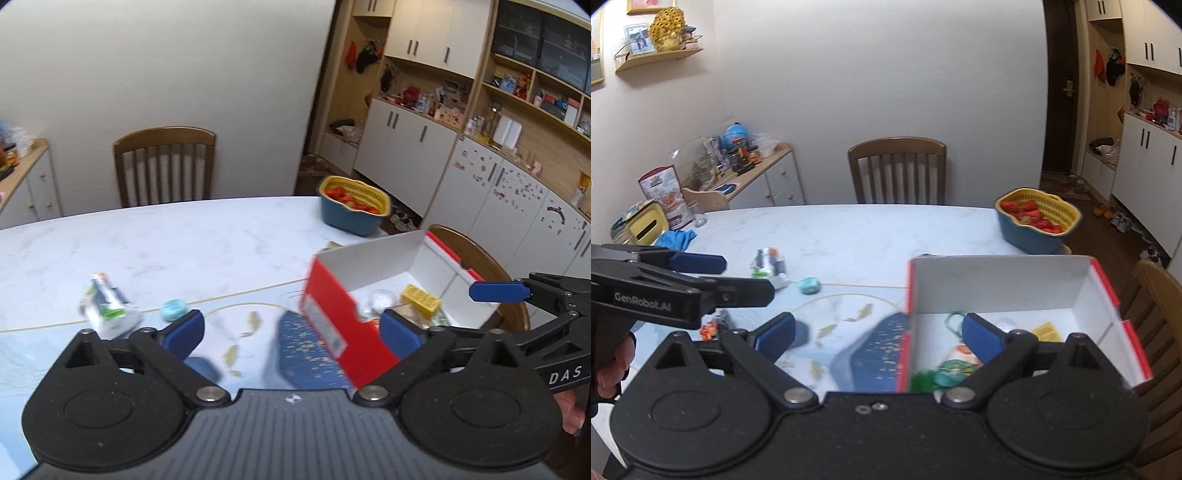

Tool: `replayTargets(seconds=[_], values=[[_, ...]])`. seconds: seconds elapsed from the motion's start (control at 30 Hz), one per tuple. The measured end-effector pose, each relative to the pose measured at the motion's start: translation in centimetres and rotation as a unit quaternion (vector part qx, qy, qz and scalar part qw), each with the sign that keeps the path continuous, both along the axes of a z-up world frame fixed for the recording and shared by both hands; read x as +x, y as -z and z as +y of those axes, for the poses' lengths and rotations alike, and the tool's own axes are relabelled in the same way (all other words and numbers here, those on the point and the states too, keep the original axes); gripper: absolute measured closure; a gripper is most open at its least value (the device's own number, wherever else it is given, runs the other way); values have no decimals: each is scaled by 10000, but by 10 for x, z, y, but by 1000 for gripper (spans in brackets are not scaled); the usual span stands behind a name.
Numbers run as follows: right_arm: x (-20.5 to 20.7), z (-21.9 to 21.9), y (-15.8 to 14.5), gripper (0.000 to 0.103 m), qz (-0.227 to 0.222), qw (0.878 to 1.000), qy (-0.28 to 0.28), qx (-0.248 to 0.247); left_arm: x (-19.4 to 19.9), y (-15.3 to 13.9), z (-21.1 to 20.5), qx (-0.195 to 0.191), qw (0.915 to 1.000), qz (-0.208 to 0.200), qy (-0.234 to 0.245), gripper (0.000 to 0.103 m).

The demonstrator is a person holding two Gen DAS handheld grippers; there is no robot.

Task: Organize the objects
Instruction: 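Move left tool to red dragon keychain while right tool approaches bead bracelet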

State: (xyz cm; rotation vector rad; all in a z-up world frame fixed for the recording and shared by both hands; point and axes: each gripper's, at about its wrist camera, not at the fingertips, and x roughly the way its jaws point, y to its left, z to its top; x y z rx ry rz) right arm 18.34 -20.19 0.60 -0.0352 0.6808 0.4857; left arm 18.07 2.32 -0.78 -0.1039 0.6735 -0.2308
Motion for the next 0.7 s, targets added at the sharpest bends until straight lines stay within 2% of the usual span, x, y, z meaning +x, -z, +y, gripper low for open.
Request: replayTargets(seconds=[0.17,0.37,0.7], values=[[-3,37,8,7,84,9998,-161,-37,-11,5,39,210,9994,-52,-277,0],[-5,78,22,7,277,9990,-327,-102,-18,30,96,488,9965,225,-639,0],[3,130,52,7,573,9972,-358,-324,-24,74,168,432,9911,662,-1068,0]])
